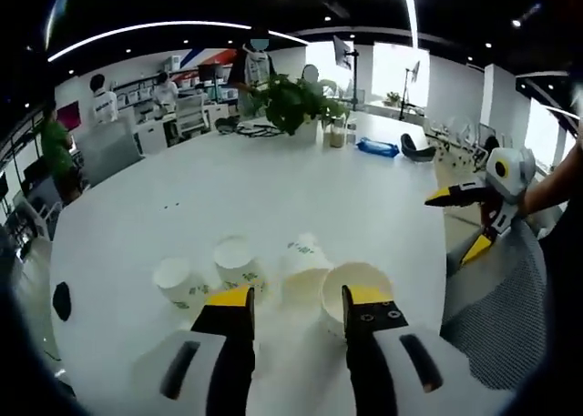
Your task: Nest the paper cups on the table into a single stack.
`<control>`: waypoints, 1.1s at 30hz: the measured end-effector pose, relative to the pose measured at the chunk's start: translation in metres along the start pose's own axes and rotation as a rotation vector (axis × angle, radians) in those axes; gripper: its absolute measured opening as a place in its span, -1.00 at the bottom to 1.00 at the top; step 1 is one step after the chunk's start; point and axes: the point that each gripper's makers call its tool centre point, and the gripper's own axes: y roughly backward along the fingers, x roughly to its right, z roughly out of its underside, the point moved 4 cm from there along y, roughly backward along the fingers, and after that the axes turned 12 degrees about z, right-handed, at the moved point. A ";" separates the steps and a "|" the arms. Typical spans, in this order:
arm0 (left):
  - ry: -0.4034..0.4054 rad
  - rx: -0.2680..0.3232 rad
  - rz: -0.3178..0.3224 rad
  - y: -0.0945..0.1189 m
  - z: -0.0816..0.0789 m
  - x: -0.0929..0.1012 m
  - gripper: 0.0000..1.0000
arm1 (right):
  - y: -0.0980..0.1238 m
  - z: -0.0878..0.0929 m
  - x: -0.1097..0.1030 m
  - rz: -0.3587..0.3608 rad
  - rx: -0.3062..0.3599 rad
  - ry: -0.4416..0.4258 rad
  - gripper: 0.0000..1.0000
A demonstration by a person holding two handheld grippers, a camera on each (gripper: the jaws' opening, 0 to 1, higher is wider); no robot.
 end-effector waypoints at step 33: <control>0.119 -0.114 -0.123 0.014 0.049 -0.088 -0.26 | -0.001 0.002 -0.001 -0.008 -0.017 0.010 0.49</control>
